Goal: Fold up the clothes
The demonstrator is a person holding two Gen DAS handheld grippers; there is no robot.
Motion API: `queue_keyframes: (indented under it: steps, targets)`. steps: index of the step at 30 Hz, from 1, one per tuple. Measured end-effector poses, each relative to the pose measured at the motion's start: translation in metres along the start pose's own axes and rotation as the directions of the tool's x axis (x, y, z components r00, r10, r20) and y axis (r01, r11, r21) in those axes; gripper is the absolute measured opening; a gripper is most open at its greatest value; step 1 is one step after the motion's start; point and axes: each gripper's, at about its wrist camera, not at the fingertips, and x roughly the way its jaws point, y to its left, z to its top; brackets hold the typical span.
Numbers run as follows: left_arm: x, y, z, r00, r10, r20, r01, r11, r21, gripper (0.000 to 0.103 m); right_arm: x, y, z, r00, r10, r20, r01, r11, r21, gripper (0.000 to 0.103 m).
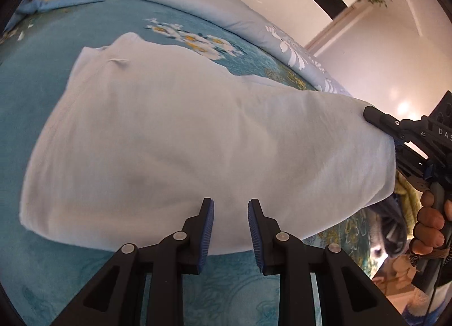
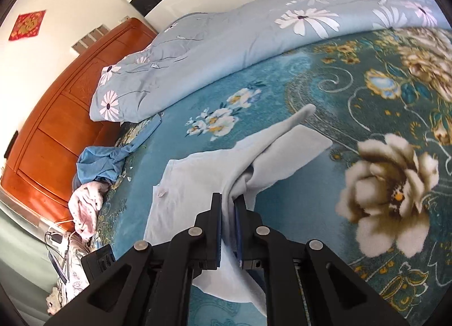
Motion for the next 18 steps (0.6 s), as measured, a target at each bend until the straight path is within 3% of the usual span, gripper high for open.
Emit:
queue_keyframes:
  steps: [4, 11, 18]
  targets:
    - [-0.046, 0.026, 0.013, 0.992, -0.056, 0.110, 0.061, 0.997, -0.043, 0.028, 0.017, 0.061, 0.017, 1.000, -0.028, -0.010, 0.026, 0.993, -0.113, 0.008]
    - [-0.102, 0.094, 0.016, 0.971, -0.053, 0.233, 0.091, 0.984, -0.155, 0.028, 0.090, 0.151, 0.009, 0.992, -0.077, -0.097, 0.050, 0.965, -0.256, 0.008]
    - [-0.114, 0.144, 0.007, 0.971, -0.040, 0.234, 0.101, 0.962, -0.253, 0.028, 0.199, 0.176, -0.044, 0.940, -0.193, -0.281, 0.110, 0.951, -0.289, 0.009]
